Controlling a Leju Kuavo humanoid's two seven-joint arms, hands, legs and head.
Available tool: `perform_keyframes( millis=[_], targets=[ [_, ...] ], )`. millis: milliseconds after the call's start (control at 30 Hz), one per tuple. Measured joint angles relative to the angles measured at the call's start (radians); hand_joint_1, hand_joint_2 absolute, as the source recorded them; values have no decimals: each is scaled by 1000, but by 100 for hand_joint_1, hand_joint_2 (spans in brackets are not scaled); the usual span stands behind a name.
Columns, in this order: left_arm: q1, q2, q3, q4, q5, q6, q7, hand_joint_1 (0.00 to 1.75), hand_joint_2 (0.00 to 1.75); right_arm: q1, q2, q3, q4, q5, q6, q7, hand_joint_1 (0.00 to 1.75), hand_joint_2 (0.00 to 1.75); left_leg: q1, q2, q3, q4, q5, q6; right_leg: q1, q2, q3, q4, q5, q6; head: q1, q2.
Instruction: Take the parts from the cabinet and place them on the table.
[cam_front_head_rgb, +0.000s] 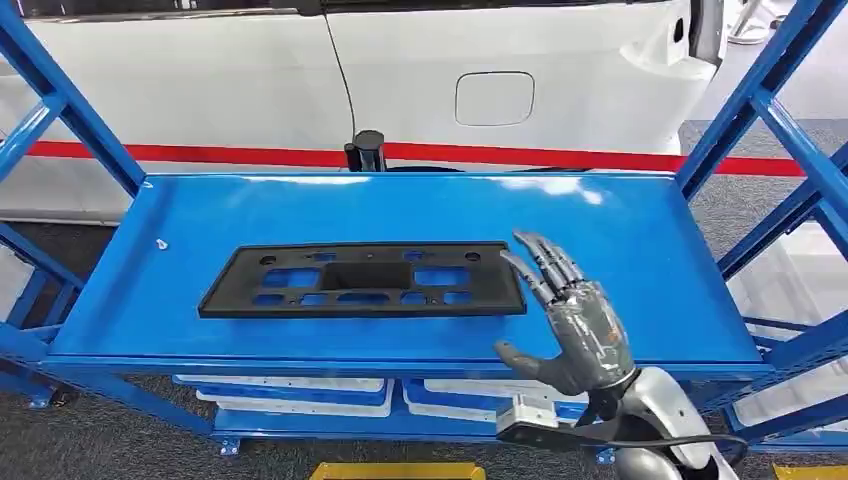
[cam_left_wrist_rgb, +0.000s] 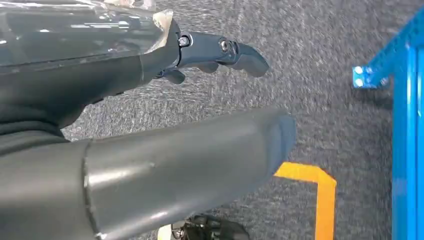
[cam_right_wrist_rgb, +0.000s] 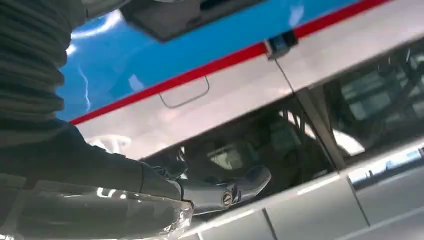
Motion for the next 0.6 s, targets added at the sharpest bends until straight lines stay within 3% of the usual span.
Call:
perform_keyframes(
  millis=[267,600],
  targets=[
    [-11,-24,-21,-5,-7,17,29,0,0,-37,53,104,7,47,91,42,0,175,-4,1,1,0,0,0,-3,0,2,-2,0,1,0,0],
    [-14,-43,-22,-6,-5,30,43,0,0,-121,91,167,42,71,133,51,0,175,-5,1,1,0,0,1,-5,0,2,-2,0,1,0,0]
  ],
)
